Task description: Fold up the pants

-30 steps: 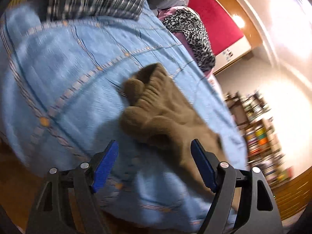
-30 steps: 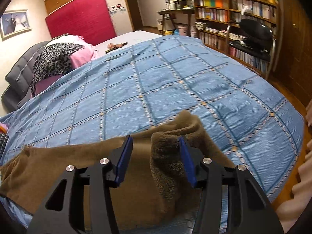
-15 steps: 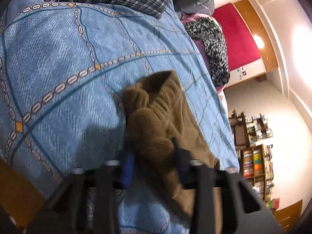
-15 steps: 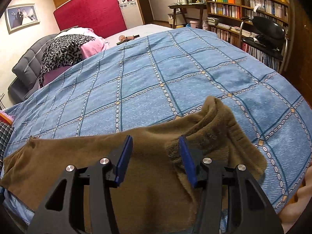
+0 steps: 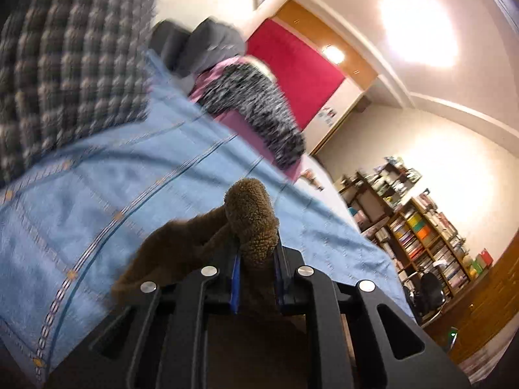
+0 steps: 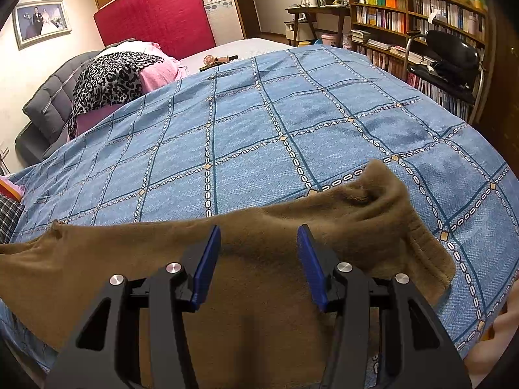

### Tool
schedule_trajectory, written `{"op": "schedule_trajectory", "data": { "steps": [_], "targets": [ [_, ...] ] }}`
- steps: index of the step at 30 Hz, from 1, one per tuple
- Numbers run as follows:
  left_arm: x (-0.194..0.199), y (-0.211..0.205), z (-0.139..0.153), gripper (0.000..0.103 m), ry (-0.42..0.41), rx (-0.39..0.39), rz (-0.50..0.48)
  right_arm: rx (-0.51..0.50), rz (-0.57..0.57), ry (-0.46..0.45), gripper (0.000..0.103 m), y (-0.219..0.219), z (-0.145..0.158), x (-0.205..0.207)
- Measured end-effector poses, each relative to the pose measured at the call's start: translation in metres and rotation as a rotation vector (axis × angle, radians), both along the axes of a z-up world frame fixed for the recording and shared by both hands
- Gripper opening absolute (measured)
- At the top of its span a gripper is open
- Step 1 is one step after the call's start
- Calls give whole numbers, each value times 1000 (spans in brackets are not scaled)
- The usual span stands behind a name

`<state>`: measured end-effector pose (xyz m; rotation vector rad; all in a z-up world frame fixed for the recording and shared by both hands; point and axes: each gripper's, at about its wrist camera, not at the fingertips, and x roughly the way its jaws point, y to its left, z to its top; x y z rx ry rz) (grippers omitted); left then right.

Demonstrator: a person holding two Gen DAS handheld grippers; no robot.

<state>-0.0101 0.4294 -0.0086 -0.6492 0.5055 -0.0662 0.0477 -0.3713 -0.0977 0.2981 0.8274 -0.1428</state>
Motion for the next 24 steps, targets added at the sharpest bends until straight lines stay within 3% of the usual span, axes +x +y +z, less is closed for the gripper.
{"op": "schedule_trajectory", "data": {
  "steps": [5, 8, 12, 17, 24],
  "targets": [
    [-15, 26, -77, 15, 233, -52, 56, 7, 4, 30, 50, 3, -7, 7],
    [-25, 34, -104, 20, 289, -83, 74, 2, 39, 29, 50, 13, -5, 15],
    [-30, 31, -103, 32, 308, -43, 92, 13, 125, -2, 50, 40, 6, 34],
    [-25, 18, -78, 56, 344, 138, 161, 71, 251, -20, 51, 91, 8, 64],
    [-19, 4, -45, 58, 314, 292, 262, 148, 512, 15, 51, 203, 2, 105]
  ]
}}
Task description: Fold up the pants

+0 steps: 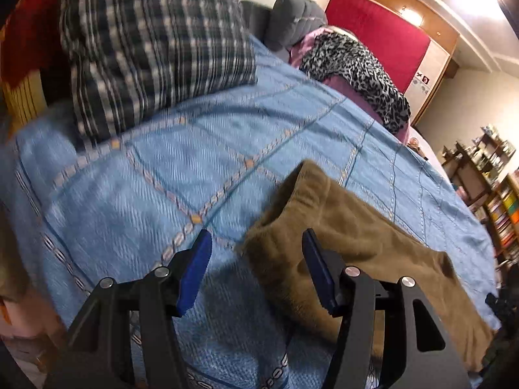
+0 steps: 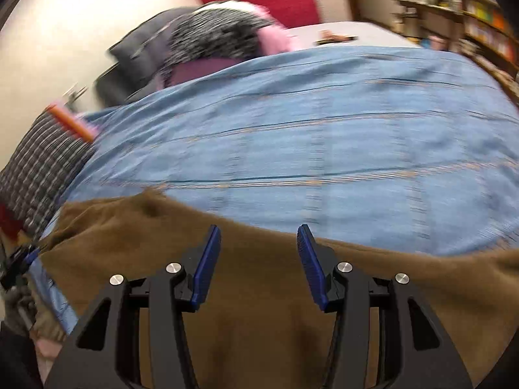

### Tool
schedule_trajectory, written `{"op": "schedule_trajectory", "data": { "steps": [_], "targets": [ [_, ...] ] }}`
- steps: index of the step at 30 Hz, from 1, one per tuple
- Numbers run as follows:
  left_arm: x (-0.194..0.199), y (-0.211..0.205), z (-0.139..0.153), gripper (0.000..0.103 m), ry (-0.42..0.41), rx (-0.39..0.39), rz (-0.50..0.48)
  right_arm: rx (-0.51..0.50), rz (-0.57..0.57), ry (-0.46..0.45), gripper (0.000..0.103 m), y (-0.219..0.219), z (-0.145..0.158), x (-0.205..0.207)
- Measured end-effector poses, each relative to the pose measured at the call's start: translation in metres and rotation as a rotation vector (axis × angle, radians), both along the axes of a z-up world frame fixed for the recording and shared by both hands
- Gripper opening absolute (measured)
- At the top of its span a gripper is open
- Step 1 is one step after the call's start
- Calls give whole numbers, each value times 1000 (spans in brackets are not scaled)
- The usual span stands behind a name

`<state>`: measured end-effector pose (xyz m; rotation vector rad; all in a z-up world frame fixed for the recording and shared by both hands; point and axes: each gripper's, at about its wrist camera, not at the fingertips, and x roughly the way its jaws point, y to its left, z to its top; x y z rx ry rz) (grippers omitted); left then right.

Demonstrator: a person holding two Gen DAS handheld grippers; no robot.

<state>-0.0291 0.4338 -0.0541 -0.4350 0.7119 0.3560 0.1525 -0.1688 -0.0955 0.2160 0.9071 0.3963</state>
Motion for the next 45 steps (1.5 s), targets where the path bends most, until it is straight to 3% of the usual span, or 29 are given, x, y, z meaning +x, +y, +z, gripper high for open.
{"op": "schedule_trajectory", "data": {
  "steps": [4, 8, 14, 22, 24, 29, 36, 39, 45],
  "targets": [
    [9, -16, 20, 58, -45, 67, -13, 20, 96, 9, 51, 53, 0, 15],
    [34, -32, 19, 58, -48, 51, -100, 27, 188, 22, 51, 104, -3, 24],
    [91, -39, -12, 58, 47, -12, -145, -7, 274, 59, 51, 159, -20, 35],
    [140, -16, -54, 56, 195, -25, -65, -89, 261, 114, 51, 200, -55, 76],
    [143, -12, -63, 56, 190, -30, -53, -119, 257, 108, 51, 208, -62, 84],
    [147, -20, -65, 58, 172, 63, -23, -181, 261, 71, 54, 219, -67, 91],
    [138, -32, -50, 58, 181, 116, 3, -146, 284, 0, 54, 200, -39, 56],
    [131, -56, -35, 59, 157, 166, -31, -134, 305, -15, 54, 191, -30, 32],
    [122, -124, -22, 70, 118, 175, -191, -121, 320, 8, 54, 167, -26, -11]
  ]
}}
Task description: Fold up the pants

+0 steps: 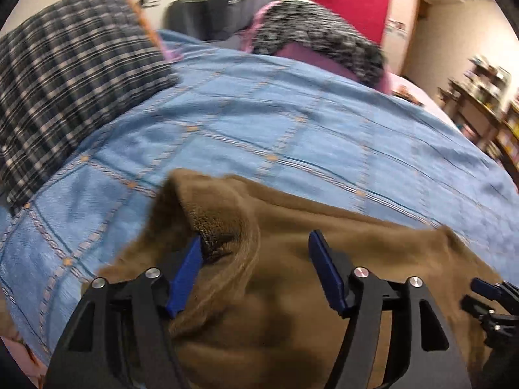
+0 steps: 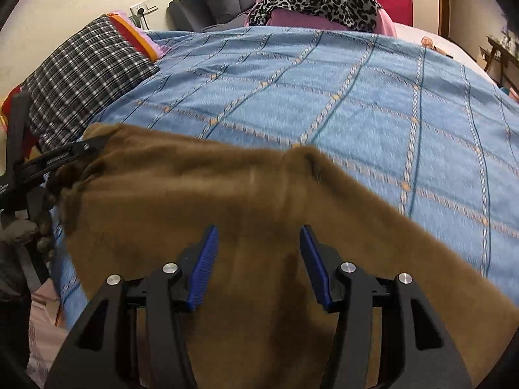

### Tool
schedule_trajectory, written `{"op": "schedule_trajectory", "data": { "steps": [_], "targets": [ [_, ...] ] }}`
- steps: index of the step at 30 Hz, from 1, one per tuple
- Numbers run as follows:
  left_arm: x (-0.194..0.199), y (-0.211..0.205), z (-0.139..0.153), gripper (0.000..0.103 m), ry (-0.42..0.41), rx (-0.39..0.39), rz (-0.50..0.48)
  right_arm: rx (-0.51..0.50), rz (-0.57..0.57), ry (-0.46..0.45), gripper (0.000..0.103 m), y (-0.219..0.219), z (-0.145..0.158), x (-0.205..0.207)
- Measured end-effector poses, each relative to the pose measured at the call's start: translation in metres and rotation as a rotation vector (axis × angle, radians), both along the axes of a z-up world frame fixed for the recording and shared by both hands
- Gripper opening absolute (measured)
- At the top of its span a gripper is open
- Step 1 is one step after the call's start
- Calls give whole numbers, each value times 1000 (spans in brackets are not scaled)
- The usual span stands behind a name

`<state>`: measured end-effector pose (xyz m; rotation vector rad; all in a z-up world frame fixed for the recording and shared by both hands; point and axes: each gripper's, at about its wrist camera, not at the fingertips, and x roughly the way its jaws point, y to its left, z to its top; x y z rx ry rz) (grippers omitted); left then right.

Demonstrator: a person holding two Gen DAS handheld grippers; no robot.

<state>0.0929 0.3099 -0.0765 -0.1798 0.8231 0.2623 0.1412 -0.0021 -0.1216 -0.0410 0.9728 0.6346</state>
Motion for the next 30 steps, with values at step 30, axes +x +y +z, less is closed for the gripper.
{"op": "schedule_trajectory", "data": {
  "steps": [30],
  "targets": [
    [-34, -95, -25, 74, 0, 35, -239, -5, -14, -94, 61, -130, -3, -119]
  ]
}}
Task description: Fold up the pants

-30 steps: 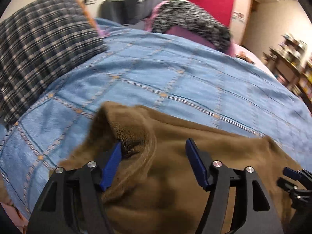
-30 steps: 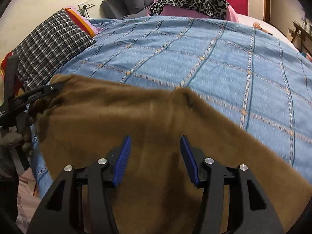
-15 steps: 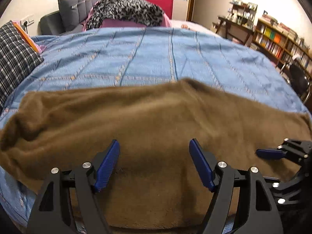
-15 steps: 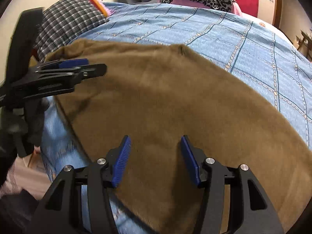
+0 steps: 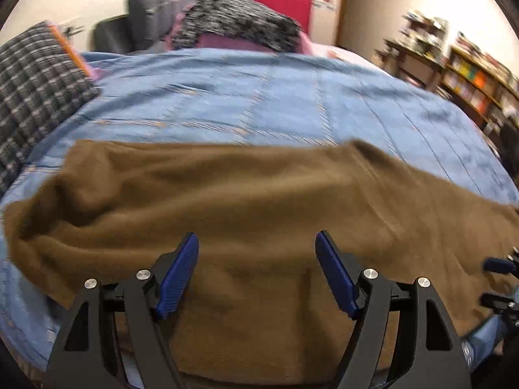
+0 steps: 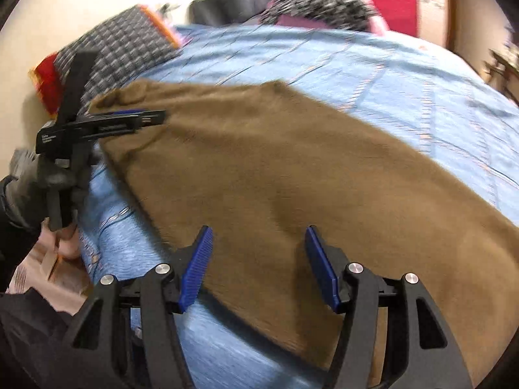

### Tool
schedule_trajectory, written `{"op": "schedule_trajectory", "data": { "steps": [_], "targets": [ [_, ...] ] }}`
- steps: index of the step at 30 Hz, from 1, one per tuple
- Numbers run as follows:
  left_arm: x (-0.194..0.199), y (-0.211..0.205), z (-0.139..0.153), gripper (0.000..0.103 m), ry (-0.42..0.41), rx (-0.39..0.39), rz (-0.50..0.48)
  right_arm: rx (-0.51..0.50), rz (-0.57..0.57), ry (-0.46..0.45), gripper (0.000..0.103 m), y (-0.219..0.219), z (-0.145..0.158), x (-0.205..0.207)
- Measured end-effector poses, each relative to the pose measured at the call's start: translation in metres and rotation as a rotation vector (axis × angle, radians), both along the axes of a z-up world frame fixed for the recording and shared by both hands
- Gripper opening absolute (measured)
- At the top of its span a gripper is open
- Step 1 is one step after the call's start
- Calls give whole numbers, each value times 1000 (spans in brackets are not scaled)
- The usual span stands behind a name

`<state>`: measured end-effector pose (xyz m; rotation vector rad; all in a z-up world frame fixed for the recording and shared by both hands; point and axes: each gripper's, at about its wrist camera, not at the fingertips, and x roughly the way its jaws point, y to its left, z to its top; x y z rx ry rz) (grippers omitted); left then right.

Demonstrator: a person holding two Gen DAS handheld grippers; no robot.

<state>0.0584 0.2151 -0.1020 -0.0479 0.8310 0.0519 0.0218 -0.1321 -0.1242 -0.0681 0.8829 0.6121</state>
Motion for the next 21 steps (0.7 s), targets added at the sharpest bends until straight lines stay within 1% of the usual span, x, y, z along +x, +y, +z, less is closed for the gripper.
{"op": "schedule_trajectory", "data": {
  "steps": [3, 9, 12, 14, 15, 17, 19, 21],
  "targets": [
    [4, 37, 11, 74, -37, 16, 121, 9, -117, -23, 61, -32, 4, 4],
    [3, 93, 13, 74, -58, 40, 284, -18, -378, -45, 61, -103, 5, 19],
    [-1, 113, 7, 74, -49, 44, 323, -45, -506, -57, 61, -139, 7, 30],
    [-4, 123, 3, 74, -45, 32, 341, -60, -588, -65, 61, -167, 7, 35],
    [-5, 125, 0, 74, -44, 29, 343, -62, -641, -65, 61, -184, 6, 39],
    [-7, 126, -3, 74, -42, 34, 342, -55, -708, -65, 61, -208, 6, 45],
    [-6, 126, -4, 74, -44, 34, 346, -75, -785, -61, 61, -234, 3, 51],
    [-5, 130, -4, 74, -48, 7, 358, -101, -838, -65, 61, -255, -1, 56]
  ]
}}
